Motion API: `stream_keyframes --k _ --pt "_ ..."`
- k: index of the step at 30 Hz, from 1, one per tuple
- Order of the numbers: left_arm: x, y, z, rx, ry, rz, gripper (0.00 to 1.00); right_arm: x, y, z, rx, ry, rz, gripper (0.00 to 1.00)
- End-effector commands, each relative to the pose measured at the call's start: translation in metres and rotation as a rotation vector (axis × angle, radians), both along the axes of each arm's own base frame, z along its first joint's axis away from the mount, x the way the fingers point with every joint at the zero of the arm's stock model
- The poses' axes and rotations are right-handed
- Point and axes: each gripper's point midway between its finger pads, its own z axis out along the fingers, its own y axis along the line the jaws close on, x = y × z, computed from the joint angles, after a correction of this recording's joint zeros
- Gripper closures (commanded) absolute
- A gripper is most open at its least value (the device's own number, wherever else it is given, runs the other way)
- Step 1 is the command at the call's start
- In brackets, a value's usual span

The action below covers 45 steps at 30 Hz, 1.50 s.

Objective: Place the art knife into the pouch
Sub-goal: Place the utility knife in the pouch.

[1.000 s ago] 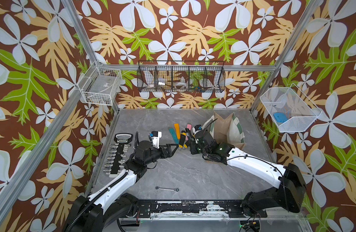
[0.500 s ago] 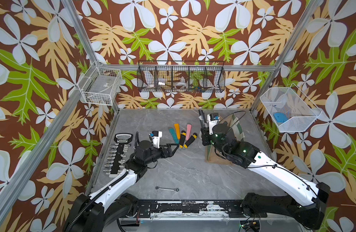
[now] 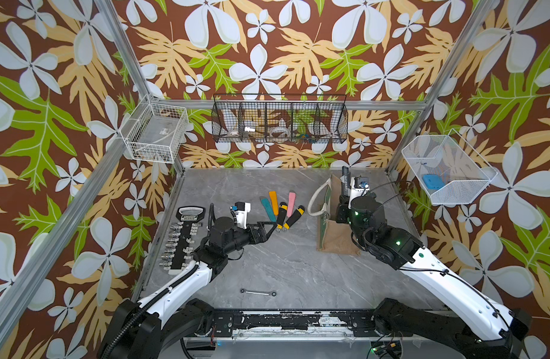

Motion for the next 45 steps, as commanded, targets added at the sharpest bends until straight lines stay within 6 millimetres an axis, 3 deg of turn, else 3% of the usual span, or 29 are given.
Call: stream_keyframes --k 1,12,18,20,22,25,28,36,45 --pt "0.000 -0.001 0.007 -0.023 -0.025 -0.004 0.00 0.006 -0.004 -0.004 -0.035 0.002 -0.031 0.91" --pt "-0.002 0.000 0.004 -0.028 -0.015 -0.005 0.00 0.034 -0.009 -0.056 -0.059 0.140 -0.043 0.92" --pt "-0.001 0.000 0.001 -0.025 -0.007 -0.004 0.00 0.041 -0.006 -0.074 -0.085 0.197 -0.039 0.91" --pt "-0.001 -0.001 0.000 -0.025 -0.007 -0.007 0.00 0.042 -0.006 -0.080 -0.100 0.225 -0.040 0.80" --pt "0.000 -0.001 -0.002 -0.023 -0.004 -0.007 0.00 0.041 -0.003 -0.084 -0.109 0.246 -0.027 0.51" --pt "0.000 -0.002 -0.005 -0.018 0.002 -0.007 0.00 0.040 0.000 -0.079 -0.100 0.236 0.003 0.18" --pt "0.002 -0.003 -0.007 -0.017 0.006 -0.008 0.00 0.035 -0.002 -0.068 -0.074 0.187 0.011 0.00" --pt "0.005 -0.005 -0.008 -0.024 0.012 -0.015 0.00 0.023 -0.005 -0.042 -0.035 0.139 0.038 0.00" --pt "0.014 -0.011 -0.008 -0.019 0.007 -0.024 0.00 -0.003 0.034 -0.011 0.147 0.103 0.297 0.01"
